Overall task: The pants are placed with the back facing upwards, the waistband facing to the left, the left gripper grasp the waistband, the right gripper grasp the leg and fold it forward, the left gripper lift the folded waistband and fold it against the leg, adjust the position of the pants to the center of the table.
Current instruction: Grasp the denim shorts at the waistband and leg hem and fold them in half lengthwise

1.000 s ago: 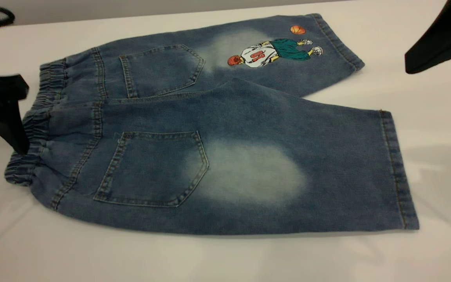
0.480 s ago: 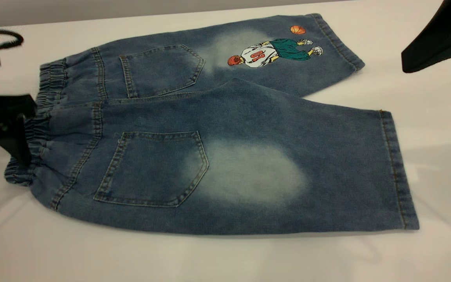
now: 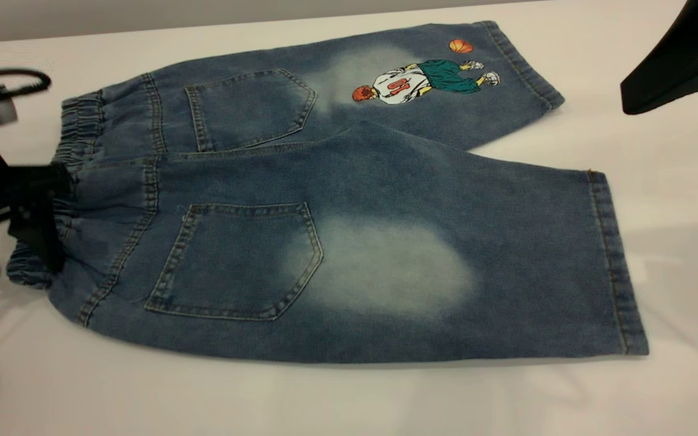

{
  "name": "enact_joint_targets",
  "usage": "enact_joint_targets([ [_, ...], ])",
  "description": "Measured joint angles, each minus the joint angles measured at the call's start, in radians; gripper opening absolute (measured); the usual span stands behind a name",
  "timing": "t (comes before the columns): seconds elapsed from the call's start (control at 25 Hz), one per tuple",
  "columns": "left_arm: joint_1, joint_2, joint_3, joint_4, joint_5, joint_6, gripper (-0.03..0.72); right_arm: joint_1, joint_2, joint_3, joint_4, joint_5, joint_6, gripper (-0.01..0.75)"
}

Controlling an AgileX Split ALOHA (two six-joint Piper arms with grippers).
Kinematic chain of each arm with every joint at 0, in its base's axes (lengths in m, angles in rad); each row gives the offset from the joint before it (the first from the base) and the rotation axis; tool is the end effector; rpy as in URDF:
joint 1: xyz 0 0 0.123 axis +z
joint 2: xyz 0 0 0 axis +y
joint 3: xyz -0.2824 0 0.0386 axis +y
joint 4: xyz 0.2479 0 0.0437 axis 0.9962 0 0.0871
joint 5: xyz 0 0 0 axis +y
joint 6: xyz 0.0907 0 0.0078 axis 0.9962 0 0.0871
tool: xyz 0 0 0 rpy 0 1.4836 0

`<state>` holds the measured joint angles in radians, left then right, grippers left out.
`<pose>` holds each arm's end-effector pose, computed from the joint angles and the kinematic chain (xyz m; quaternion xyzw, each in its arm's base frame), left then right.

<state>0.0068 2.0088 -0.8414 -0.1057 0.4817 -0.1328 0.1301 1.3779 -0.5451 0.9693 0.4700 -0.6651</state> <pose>0.2931 -0.0025 0.0606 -0.1162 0.9929 -0.0249 0.0029 0.2202 0.0632 0.1814 0.0054 0.9469 0.2297 0.2251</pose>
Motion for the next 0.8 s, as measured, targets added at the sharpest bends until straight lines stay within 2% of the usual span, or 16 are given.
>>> enact_joint_targets([
  [0.28, -0.002, 0.006, 0.0, -0.053, -0.065, 0.007, 0.488, 0.0, -0.001, 0.0, 0.0, 0.0, -0.002, 0.528],
  [0.52, -0.012, 0.02, 0.0, -0.09, -0.074, 0.056, 0.484, 0.0, -0.001, 0.0, 0.0, 0.003, -0.003, 0.528],
  [0.64, -0.012, 0.032, -0.001, -0.092, -0.07, 0.056, 0.444, 0.0, -0.001, 0.0, 0.0, 0.003, -0.005, 0.528],
  [0.8, -0.012, 0.04, -0.002, -0.097, -0.071, 0.056, 0.322, 0.0, -0.001, 0.0, 0.0, 0.008, -0.008, 0.528],
])
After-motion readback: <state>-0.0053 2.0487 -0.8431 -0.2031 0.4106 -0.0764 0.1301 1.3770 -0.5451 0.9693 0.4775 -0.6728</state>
